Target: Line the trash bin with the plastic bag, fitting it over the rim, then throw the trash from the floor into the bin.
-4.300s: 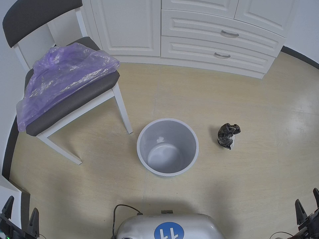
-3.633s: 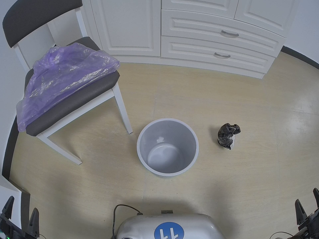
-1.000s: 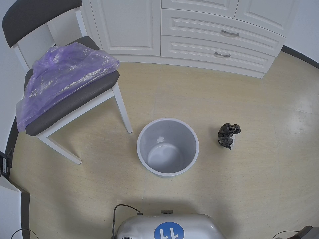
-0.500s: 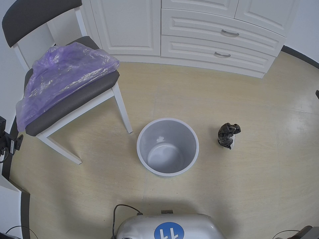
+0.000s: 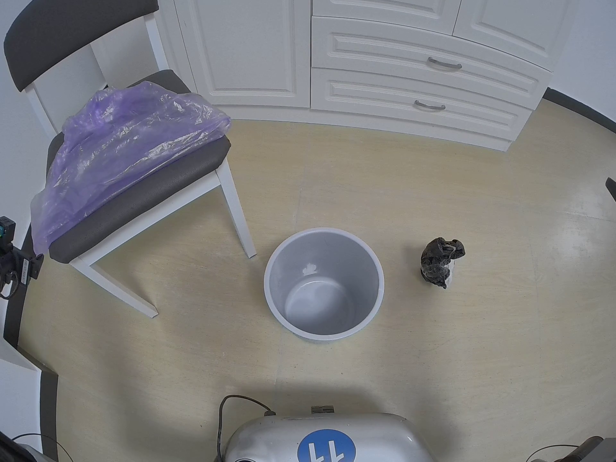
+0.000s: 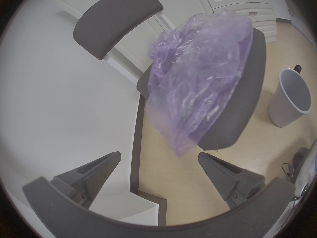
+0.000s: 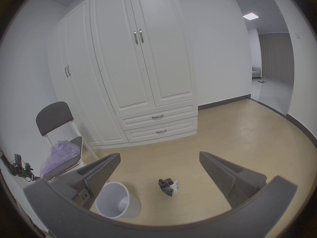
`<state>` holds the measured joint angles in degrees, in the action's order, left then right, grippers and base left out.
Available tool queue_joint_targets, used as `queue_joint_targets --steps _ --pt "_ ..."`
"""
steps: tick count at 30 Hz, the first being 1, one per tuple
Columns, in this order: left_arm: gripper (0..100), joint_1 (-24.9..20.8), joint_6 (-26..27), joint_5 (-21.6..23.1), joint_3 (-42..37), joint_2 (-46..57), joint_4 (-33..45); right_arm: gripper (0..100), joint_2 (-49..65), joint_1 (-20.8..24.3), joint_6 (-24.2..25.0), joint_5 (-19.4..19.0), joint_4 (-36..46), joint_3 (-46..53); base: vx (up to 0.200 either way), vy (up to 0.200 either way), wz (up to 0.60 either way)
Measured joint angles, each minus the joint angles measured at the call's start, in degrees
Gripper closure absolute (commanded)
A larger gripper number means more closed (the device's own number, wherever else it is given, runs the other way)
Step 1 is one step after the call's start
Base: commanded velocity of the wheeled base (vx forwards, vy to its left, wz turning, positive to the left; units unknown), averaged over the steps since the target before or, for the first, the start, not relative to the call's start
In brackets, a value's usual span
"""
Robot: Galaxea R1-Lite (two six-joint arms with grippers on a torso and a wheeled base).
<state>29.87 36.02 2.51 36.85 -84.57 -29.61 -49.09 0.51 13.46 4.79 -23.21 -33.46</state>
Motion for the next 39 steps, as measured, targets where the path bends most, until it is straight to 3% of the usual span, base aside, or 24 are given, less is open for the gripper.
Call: queue_joint_targets --steps 7,14,22,31,39 --pt "0 1.2 -0.8 0.0 3.0 -3.2 -2.5 0 0.0 0.0 0.0 0.0 0.0 0.1 0.000 0.000 0.00" --pt "0 1.2 -1.6 -1.3 2.3 -6.9 -14.0 0 0.0 0.0 0.0 0.0 0.0 0.1 0.000 0.000 0.00" --pt "0 1.2 -1.8 -2.4 -0.6 -10.2 -21.3 0 0.1 0.0 0.0 0.0 0.0 0.1 0.000 0.000 0.00" --pt "0 0.3 -4.0 -0.5 -3.5 -9.3 -21.9 0 0.2 0.0 0.0 0.0 0.0 0.1 0.000 0.000 0.00" --pt "0 -0.6 -5.6 -0.5 -1.4 -8.9 -21.9 0 0.3 0.0 0.0 0.0 0.0 0.1 0.000 0.000 0.00"
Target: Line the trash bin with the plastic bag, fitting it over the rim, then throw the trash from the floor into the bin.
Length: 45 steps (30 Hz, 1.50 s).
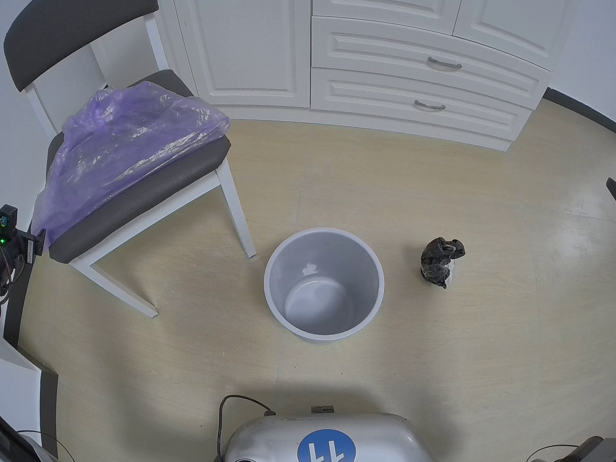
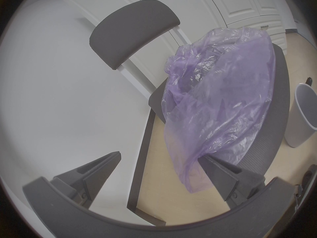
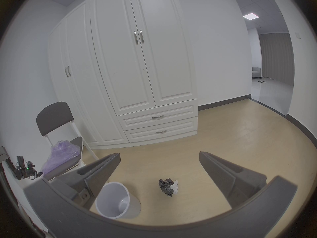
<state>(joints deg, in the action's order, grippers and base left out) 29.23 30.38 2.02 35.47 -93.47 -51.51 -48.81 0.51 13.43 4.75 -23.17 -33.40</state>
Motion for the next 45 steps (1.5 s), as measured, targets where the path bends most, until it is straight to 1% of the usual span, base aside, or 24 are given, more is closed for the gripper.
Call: queue_joint_targets --steps 7,13,23,33,41,45 --pt "0 -0.9 -0.2 -0.2 1.8 -1.1 -0.1 0 0.0 0.0 0.0 0.0 0.0 0.0 0.000 0.000 0.00" --pt "0 -1.3 -1.6 -0.3 2.3 -1.5 -1.5 0 0.0 0.0 -0.1 0.0 -0.1 0.0 0.000 0.000 0.00" --pt "0 -1.1 -1.8 -0.6 3.4 -1.7 -2.0 0 0.1 0.0 -0.1 0.0 -0.1 0.0 0.000 0.000 0.00" --pt "0 -1.5 -1.8 -0.5 2.7 -2.2 -2.1 0 0.2 0.0 -0.1 0.0 -0.1 0.0 0.000 0.000 0.00" --pt "0 -1.5 -1.7 -0.6 4.7 -4.0 -5.6 0 0.1 0.0 -0.1 0.0 -0.1 0.0 0.000 0.000 0.00" --pt "0 -1.4 -1.7 -0.6 5.4 -4.6 -5.8 0 0.0 0.0 -0.1 0.0 -0.1 0.1 0.000 0.000 0.00"
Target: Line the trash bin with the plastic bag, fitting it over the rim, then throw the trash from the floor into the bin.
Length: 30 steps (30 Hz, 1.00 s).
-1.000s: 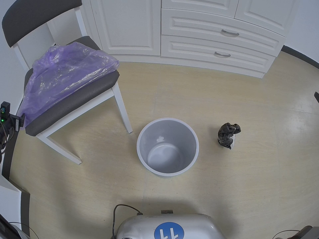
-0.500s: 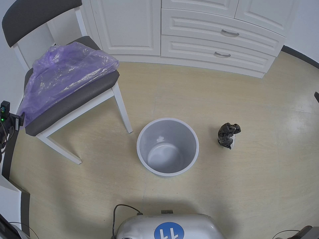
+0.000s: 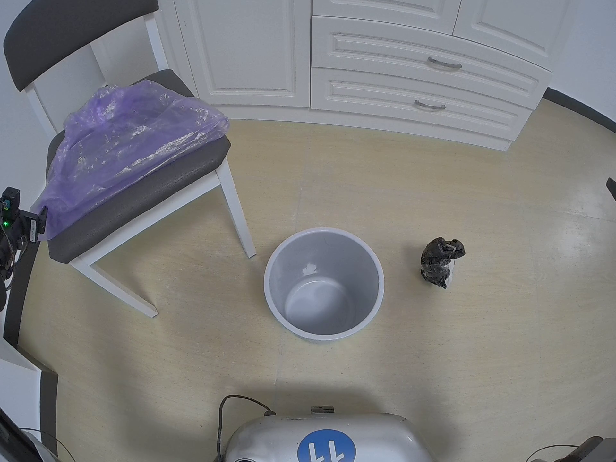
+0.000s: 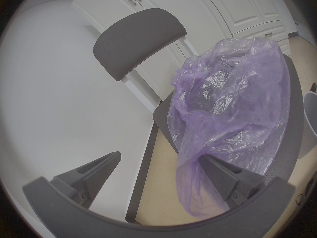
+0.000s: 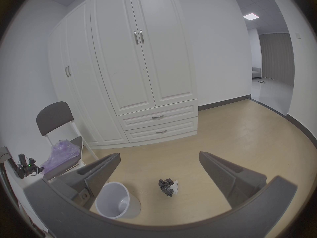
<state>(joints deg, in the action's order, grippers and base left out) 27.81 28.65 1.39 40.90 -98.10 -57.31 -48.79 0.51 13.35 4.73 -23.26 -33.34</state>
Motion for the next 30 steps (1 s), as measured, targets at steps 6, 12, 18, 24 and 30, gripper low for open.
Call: queue_joint_targets --steps 6,12,18,24,30 --pt "100 0.0 -0.3 0.2 -0.2 -0.4 0.0 0 -0.1 0.0 0.0 0.0 0.0 0.0 0.000 0.000 0.00" --pt "100 -0.5 -2.4 0.2 -0.9 0.3 0.0 0 -0.1 0.0 0.0 0.0 0.0 0.0 0.000 0.000 0.00" --pt "100 -0.7 -2.7 0.4 -3.1 2.4 0.0 0 0.1 0.0 -0.8 -1.0 0.3 1.0 0.000 0.000 0.00" --pt "100 -0.9 -4.1 0.6 -5.8 4.7 0.0 0 0.7 0.0 -2.5 -2.0 0.5 2.1 0.000 0.000 0.00" --pt "100 -1.5 -9.6 2.4 -9.9 8.0 0.0 0 1.0 0.0 -2.9 -1.5 0.3 2.2 0.000 0.000 0.00"
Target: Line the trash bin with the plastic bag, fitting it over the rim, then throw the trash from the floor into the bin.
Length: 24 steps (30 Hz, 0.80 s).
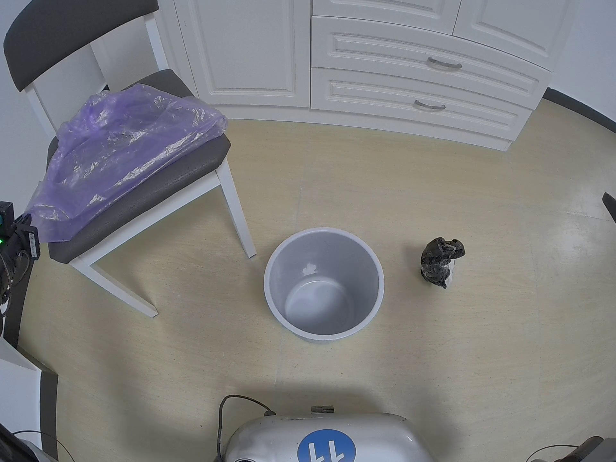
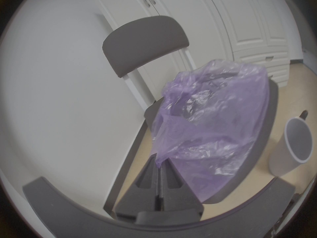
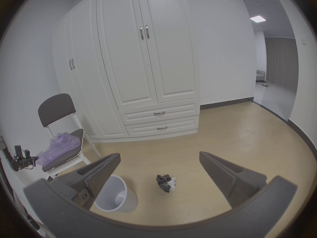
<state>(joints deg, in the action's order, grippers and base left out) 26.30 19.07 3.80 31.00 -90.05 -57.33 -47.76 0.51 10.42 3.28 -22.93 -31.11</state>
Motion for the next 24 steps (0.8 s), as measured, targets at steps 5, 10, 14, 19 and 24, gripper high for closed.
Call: queue_joint_targets --steps 5,10,14,19,24 --pt "100 -0.4 -4.0 4.9 -3.1 4.5 0.0 0 -0.3 0.1 -0.1 0.5 -0.2 -0.1 0.000 0.000 0.00" --pt "100 -1.7 -6.6 6.2 -5.6 8.4 0.0 0 -2.3 3.1 0.3 5.1 -3.1 -0.2 0.000 0.000 0.00" --pt "100 -3.1 -7.6 6.9 -7.6 11.2 0.0 0 -5.8 8.2 0.6 11.8 -10.2 0.6 0.000 0.000 0.00" --pt "100 -6.3 -10.0 7.4 -10.0 14.3 0.0 0 -12.5 18.0 0.2 22.7 -21.6 2.4 0.000 0.000 0.00" --pt "100 -10.4 -13.8 7.7 -11.7 17.2 0.1 0 -20.7 26.5 -1.5 28.0 -30.2 3.8 0.000 0.000 0.00"
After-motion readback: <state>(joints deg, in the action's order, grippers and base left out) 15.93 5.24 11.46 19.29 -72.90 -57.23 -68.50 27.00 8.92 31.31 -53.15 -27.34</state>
